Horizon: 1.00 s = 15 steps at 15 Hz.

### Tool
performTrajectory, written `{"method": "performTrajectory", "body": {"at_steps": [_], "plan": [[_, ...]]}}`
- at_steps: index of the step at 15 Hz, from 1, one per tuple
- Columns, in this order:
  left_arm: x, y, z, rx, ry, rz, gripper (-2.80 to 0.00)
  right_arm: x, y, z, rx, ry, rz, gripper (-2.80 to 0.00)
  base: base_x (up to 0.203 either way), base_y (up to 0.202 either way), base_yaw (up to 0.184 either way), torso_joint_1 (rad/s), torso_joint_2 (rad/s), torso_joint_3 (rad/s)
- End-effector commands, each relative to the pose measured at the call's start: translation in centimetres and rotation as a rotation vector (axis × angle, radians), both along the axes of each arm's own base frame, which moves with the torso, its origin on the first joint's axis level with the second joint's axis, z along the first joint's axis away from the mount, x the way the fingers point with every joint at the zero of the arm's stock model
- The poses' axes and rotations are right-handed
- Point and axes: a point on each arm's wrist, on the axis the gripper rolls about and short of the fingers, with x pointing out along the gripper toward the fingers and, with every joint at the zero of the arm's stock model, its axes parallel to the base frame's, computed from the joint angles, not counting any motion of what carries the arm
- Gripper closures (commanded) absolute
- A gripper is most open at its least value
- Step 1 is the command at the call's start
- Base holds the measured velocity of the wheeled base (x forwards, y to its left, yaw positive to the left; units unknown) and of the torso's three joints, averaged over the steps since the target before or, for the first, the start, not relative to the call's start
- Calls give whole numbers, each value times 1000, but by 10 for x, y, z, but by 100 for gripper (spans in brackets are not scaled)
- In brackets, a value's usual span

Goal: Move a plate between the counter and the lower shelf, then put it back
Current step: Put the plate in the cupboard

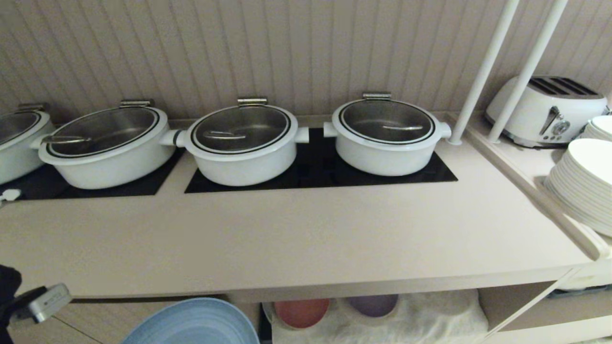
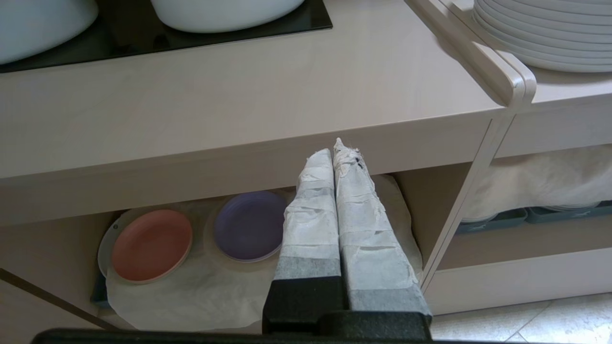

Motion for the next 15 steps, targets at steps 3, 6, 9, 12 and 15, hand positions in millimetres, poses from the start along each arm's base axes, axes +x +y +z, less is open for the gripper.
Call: {"method": "performTrajectory", "body": {"at_steps": [3,6,9,12,15], "plan": [[-2,0,-2,-24,13,-8,0,0,0,0,0,0,0,0,0,0,0,0,0,0],[-1,0,-3,-22,22,-11,0,0,0,0,0,0,0,0,0,0,0,0,0,0],[-3,0,-6,-21,32,-14,0,0,0,0,0,0,0,0,0,0,0,0,0,0],[-3,0,-7,-21,32,-14,0,0,0,0,0,0,0,0,0,0,0,0,0,0],[-3,0,-7,-23,33,-15,0,0,0,0,0,0,0,0,0,0,0,0,0,0]]}}
